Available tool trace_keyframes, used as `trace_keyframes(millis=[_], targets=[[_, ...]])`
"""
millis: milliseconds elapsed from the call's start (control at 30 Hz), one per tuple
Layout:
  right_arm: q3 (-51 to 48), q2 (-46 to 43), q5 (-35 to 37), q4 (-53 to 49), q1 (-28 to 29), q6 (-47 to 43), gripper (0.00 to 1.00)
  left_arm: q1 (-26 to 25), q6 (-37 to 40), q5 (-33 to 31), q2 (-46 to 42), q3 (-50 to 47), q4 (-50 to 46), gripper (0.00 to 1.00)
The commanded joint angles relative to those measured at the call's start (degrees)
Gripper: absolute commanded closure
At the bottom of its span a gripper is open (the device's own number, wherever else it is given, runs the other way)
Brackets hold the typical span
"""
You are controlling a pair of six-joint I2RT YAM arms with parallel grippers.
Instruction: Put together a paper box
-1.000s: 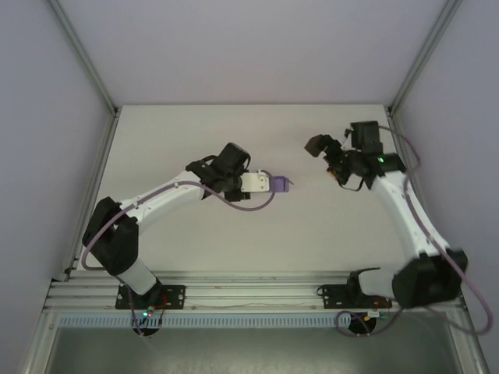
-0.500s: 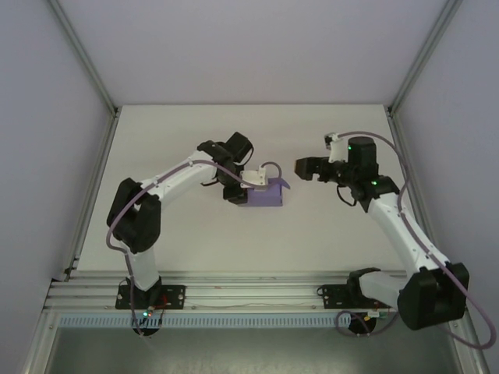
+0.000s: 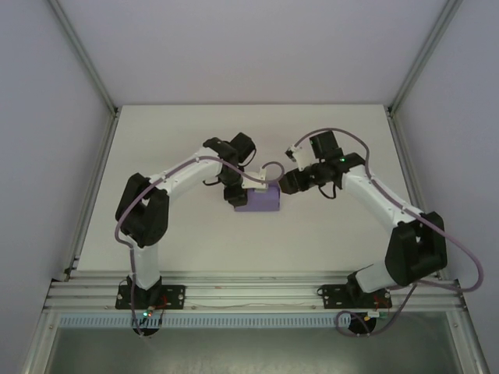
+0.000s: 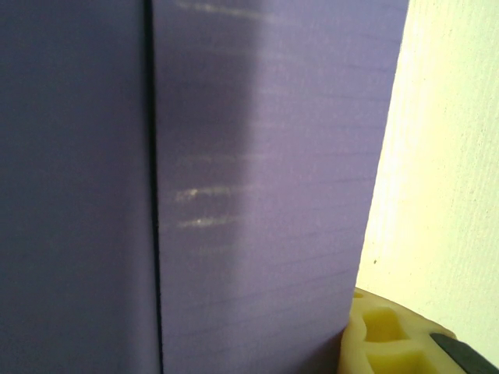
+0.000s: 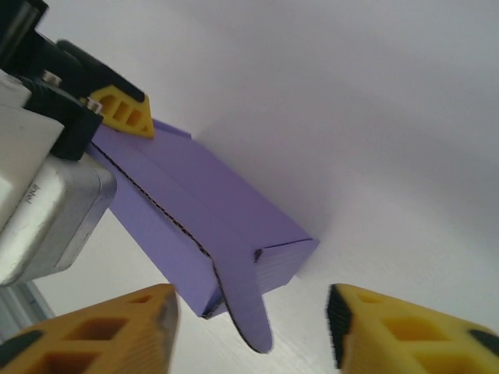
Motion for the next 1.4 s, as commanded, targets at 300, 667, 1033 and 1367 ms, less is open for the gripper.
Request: trace_keyframes(millis=[300, 667, 1033, 1367], targets=[[4.8, 4.4, 1.6, -4.7, 1.2, -0.6, 0.8, 0.0, -1.1, -0.6, 3.1, 3.8, -4.0, 0.7], [6.7, 6.7, 0.3, -4.2, 1.6, 5.2, 1.0, -0.5, -1.7, -0.7, 3.2, 3.6, -3.6, 0.7], [-9.8, 0.3, 4.9, 28.2, 5.8, 37.5, 1.0, -0.8, -2.4, -0.6, 3.5, 4.4, -2.9, 0.71], [-17.0, -2.0, 18.5, 27.5, 10.7, 31.5, 1.0, -1.0, -3.3, 0.0, 4.1, 4.5, -2.6, 0.71]])
